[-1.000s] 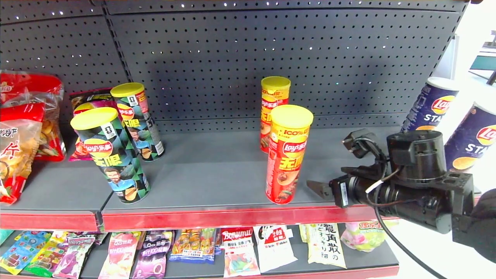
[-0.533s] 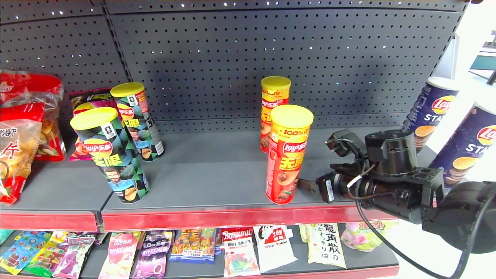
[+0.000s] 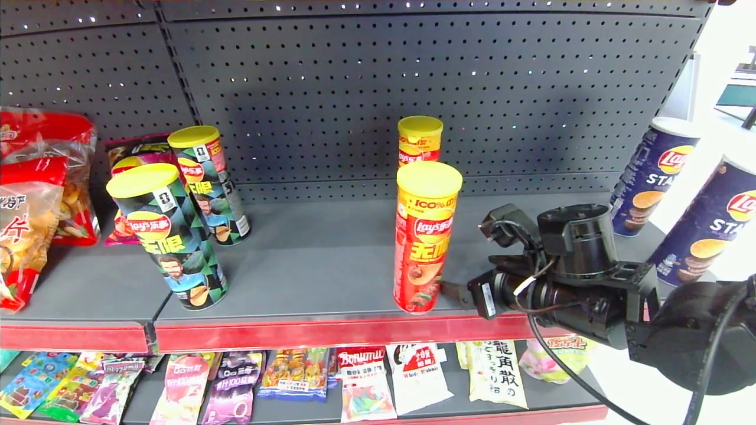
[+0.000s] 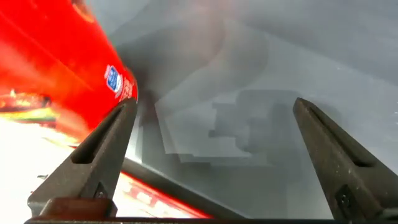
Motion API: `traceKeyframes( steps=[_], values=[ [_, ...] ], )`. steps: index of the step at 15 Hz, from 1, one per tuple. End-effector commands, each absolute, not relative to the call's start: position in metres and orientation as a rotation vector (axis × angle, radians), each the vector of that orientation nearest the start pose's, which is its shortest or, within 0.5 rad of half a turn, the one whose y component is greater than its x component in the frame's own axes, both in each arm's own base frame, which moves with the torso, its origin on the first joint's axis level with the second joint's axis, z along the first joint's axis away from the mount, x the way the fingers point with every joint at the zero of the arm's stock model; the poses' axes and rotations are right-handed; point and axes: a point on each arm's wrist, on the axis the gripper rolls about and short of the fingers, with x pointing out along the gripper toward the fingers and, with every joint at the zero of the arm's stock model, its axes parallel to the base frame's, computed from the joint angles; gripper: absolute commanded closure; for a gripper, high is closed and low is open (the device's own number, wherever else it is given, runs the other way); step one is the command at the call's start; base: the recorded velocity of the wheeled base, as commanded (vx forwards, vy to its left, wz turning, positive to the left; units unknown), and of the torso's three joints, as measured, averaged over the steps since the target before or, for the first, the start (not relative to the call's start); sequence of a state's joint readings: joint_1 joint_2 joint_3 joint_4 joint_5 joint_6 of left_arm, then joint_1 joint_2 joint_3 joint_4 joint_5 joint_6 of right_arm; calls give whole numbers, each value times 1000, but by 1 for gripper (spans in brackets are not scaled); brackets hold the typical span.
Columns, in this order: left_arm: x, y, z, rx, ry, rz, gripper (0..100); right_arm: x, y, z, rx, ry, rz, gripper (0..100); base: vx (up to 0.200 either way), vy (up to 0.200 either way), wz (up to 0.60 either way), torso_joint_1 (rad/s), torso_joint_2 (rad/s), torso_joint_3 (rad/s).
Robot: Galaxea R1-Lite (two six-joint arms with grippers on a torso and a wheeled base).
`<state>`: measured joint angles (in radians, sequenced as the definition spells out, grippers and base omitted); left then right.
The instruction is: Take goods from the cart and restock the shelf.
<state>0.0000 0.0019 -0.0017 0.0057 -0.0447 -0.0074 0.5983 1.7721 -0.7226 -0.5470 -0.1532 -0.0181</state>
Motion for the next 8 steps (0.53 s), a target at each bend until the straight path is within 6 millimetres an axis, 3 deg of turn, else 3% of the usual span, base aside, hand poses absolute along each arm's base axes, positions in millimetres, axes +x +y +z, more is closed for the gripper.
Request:
traceKeyframes(
  steps=[1,8],
  values=[
    [-23,-1,75,-8,6,-44,0,248,171,131,-205,464,456,0,0,0,0,0,0,0],
    [-23,-1,75,-8,6,-44,0,241,177,133,-215,456,466,0,0,0,0,0,0,0]
  ],
)
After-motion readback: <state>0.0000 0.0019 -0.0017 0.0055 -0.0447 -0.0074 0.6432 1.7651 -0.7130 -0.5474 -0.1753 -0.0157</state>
